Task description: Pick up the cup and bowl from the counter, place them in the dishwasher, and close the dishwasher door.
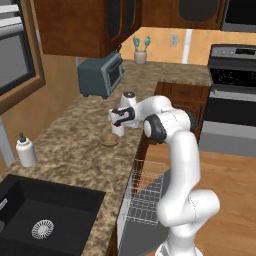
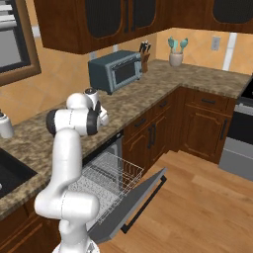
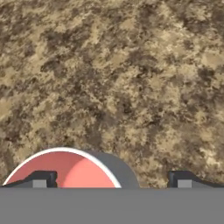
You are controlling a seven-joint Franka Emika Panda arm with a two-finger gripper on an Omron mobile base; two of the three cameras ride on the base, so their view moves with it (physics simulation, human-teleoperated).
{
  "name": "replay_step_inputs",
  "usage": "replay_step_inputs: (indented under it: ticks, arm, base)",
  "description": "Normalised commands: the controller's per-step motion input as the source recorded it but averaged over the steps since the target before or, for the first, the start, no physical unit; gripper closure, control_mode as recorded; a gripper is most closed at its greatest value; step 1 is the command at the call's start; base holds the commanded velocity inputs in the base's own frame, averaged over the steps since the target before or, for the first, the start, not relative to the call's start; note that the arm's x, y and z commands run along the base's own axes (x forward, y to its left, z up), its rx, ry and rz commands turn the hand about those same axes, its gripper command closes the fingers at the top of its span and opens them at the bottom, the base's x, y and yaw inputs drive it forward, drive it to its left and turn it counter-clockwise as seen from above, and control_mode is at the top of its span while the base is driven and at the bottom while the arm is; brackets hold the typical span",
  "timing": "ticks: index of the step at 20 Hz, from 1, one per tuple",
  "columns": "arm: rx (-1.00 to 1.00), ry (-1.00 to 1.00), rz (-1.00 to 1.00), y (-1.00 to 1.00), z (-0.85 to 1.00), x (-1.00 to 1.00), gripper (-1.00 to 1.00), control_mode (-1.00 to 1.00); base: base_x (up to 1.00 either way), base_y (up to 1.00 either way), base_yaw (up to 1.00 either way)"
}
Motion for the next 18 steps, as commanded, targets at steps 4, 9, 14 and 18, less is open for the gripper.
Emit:
replay_step_inputs:
  ticks: [4,9,14,18]
  arm:
    - [0.0,0.0,0.0,0.01,-0.24,0.08,-1.0,-1.0]
    - [0.0,0.0,0.0,0.0,-0.18,-0.03,1.0,-1.0]
    - [0.0,0.0,-0.01,-0.07,-0.19,-0.28,1.0,-1.0]
    - [0.0,-0.08,-0.03,-0.48,-0.05,-0.54,1.0,-1.0]
  base:
    - [0.0,0.0,0.0]
    - [0.0,0.0,0.0]
    - [0.0,0.0,0.0]
    - [0.0,0.0,0.0]
